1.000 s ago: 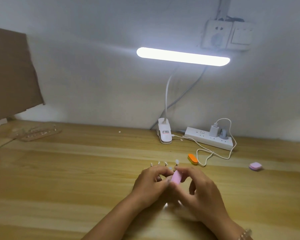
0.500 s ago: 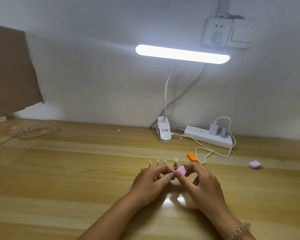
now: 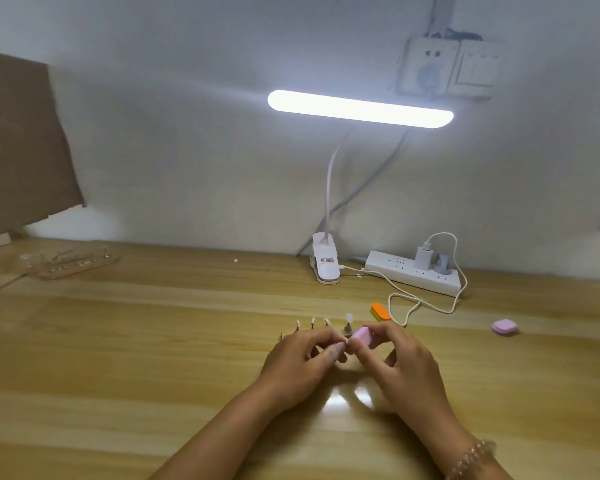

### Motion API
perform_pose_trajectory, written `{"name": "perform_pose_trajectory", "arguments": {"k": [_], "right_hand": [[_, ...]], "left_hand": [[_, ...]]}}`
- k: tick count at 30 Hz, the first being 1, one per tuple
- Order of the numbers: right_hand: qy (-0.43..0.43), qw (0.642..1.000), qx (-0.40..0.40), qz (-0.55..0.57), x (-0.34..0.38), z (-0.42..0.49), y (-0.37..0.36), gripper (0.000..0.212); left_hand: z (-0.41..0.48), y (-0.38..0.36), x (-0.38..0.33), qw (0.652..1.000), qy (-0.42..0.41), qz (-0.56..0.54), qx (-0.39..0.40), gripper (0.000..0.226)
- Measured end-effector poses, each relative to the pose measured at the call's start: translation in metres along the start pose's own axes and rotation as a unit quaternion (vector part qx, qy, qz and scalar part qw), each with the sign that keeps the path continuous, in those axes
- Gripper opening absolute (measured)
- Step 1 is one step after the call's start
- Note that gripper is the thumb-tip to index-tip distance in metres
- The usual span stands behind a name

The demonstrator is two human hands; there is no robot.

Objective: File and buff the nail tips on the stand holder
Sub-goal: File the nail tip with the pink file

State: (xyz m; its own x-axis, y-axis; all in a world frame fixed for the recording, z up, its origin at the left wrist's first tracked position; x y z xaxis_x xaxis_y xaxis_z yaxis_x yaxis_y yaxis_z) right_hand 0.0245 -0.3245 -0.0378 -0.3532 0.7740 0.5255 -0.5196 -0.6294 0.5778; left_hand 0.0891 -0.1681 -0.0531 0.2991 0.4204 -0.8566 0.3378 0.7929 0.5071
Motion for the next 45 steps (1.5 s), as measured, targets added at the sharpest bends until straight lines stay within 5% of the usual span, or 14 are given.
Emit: {"name": "perform_pose_trajectory", "arguments": {"k": [4,16,27,30,45], "right_hand": [[0.054,0.998,0.032,-0.006,0.012,-0.005,-0.006,0.036],[0.012,0.999,-0.011,-0.036,0.002,-0.002,0.0,0.042],[0.052,0.998,0.033,-0.015,0.014,-0.006,-0.005,0.029],[-0.001,1.0,0.015,0.011,0.001,0.0,-0.002,0.016],[0.018,0.999,0.033,0.014,0.004,-0.001,-0.005,0.022]], "left_hand": [[0.0,-0.001,0.0,1.0,-0.001,0.002,0.002,0.029],[0.001,0.0,0.001,1.0,-0.002,-0.026,-0.001,0.02],[0.0,-0.001,0.0,1.0,0.004,-0.015,0.005,0.03],[0.002,0.0,0.005,1.0,0.011,-0.006,-0.018,0.015],[0.001,-0.001,0.004,1.0,0.009,-0.007,-0.01,0.017]]}}
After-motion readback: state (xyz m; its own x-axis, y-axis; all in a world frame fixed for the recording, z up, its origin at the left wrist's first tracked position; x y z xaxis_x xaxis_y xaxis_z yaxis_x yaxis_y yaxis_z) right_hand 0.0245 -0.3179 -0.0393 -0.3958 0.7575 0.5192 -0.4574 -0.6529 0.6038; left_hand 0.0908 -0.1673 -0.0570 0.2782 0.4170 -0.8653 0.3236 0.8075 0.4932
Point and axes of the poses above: each hand's wrist, its own z-axis towards the middle knuckle, its own y-axis out of the back of the hand, x = y × z, the point moved 4 cm from there along z, towards the middle knuckle, and after that the axes turned 11 degrees about y, right-handed, at the moved point
